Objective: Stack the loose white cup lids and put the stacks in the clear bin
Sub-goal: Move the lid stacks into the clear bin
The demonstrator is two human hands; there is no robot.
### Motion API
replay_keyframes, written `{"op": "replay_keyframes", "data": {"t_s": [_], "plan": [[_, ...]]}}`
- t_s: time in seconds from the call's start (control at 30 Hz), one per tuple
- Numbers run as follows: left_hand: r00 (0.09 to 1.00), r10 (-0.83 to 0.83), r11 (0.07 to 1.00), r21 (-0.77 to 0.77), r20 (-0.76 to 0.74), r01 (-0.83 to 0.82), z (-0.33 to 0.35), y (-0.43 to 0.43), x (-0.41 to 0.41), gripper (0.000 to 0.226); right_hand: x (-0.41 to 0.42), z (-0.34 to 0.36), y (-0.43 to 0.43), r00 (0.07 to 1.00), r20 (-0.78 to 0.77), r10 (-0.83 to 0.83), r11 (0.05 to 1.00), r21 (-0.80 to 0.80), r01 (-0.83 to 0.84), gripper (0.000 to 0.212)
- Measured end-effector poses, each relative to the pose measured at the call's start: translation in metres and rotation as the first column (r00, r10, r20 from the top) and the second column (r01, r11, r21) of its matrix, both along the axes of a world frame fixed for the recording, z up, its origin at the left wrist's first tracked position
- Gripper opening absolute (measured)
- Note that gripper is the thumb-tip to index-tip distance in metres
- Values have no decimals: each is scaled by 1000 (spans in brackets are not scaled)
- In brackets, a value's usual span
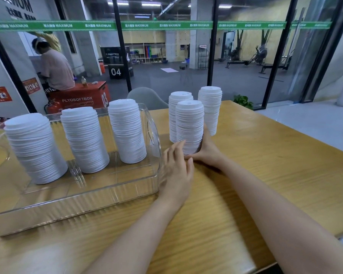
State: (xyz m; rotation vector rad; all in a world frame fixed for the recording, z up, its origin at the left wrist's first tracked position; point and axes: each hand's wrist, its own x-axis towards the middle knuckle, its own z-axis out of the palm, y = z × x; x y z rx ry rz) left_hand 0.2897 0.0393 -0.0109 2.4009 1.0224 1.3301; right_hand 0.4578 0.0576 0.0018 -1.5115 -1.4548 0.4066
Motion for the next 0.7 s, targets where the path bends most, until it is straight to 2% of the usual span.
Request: {"op": "replay_keyframes", "data": {"t_s": [0.23,0.33,0.47,0.57,0.7], "plan": [[999,-38,999,-12,-18,37,2,-1,-1,51,13,1,-49,1000,-12,0,999,34,0,124],[994,-105,994,-5,32,105,9,-6,0,54,12,1,-73,1000,-25,11,999,46,-10,124],[963,-254,956,173,84,237,46,-20,9,50,3,5,-102,999,-31,35,998,58,-33,117],[957,-290,921,277,13,276,81,-21,15,49,-1,6,-118,999,-11,30,997,69,-29,121],[947,-295,921,225,-125,317,93,-25,7,49,-8,-2,-136,997,-78,31,999,32,-29,136]]}}
